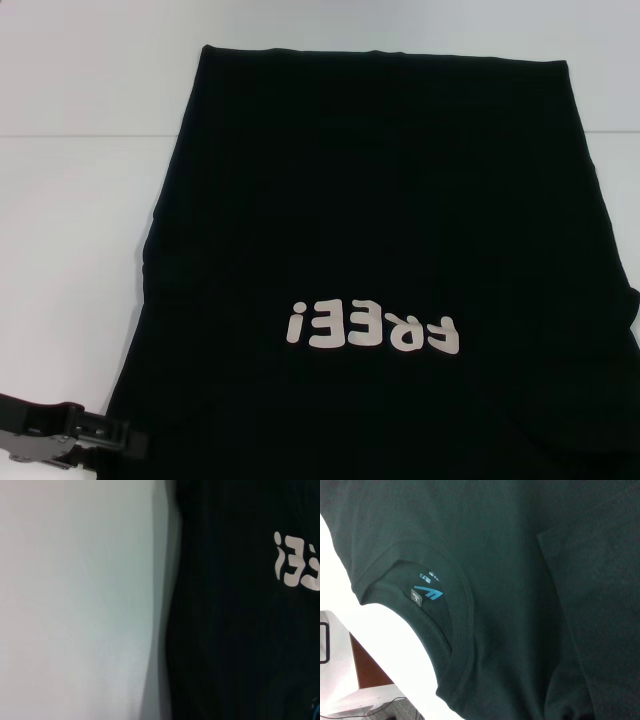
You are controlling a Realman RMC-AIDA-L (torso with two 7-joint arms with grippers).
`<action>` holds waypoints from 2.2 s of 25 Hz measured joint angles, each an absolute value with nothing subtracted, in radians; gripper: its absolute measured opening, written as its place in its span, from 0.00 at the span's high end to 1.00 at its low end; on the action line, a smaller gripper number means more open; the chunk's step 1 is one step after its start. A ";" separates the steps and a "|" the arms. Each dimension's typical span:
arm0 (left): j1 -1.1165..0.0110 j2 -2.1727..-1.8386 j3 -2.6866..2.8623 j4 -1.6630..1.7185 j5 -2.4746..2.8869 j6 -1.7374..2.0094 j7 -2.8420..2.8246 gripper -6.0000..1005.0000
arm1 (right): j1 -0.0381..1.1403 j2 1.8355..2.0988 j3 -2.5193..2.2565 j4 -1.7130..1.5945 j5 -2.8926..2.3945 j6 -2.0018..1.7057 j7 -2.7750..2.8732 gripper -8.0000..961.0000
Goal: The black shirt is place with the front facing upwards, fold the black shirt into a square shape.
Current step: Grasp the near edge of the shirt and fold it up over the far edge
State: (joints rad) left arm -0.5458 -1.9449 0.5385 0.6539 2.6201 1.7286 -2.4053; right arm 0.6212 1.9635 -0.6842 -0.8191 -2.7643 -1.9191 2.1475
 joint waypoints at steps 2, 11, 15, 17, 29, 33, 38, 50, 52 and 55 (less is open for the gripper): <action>-0.549 -1.948 0.539 0.653 2.620 1.729 -2.404 0.29 | 0.622 1.964 -0.684 -0.819 -2.764 -1.919 2.147 0.92; -0.550 -1.953 0.558 0.657 2.619 1.721 -2.402 0.22 | 0.624 1.963 -0.684 -0.819 -2.764 -1.919 2.147 0.92; -0.546 -1.964 0.560 0.688 2.611 1.718 -2.384 0.23 | 0.626 1.963 -0.684 -0.819 -2.764 -1.919 2.148 0.92; -0.546 -1.967 0.562 0.698 2.612 1.718 -2.383 0.39 | 0.626 1.964 -0.684 -0.819 -2.764 -1.919 2.148 0.92; -0.556 -1.974 0.577 0.702 2.617 1.707 -2.381 0.77 | 0.625 1.963 -0.683 -0.819 -2.764 -1.919 2.149 0.92; -0.559 -1.972 0.577 0.697 2.617 1.704 -2.381 0.85 | 0.625 1.964 -0.683 -0.819 -2.764 -1.919 2.148 0.92; -0.557 -1.970 0.577 0.696 2.617 1.704 -2.381 0.97 | 0.626 1.965 -0.683 -0.819 -2.764 -1.918 2.148 0.91; -0.562 -1.921 0.593 0.616 2.610 1.820 -2.340 0.99 | 0.622 1.965 -0.696 -0.818 -2.767 -1.947 2.119 0.91; -0.565 -1.920 0.590 0.614 2.609 1.838 -2.333 0.99 | 0.620 1.965 -0.693 -0.817 -2.767 -1.949 2.116 0.91; -0.569 -1.920 0.583 0.606 2.595 1.849 -2.321 0.99 | 0.618 1.966 -0.669 -0.810 -2.761 -1.944 2.113 0.91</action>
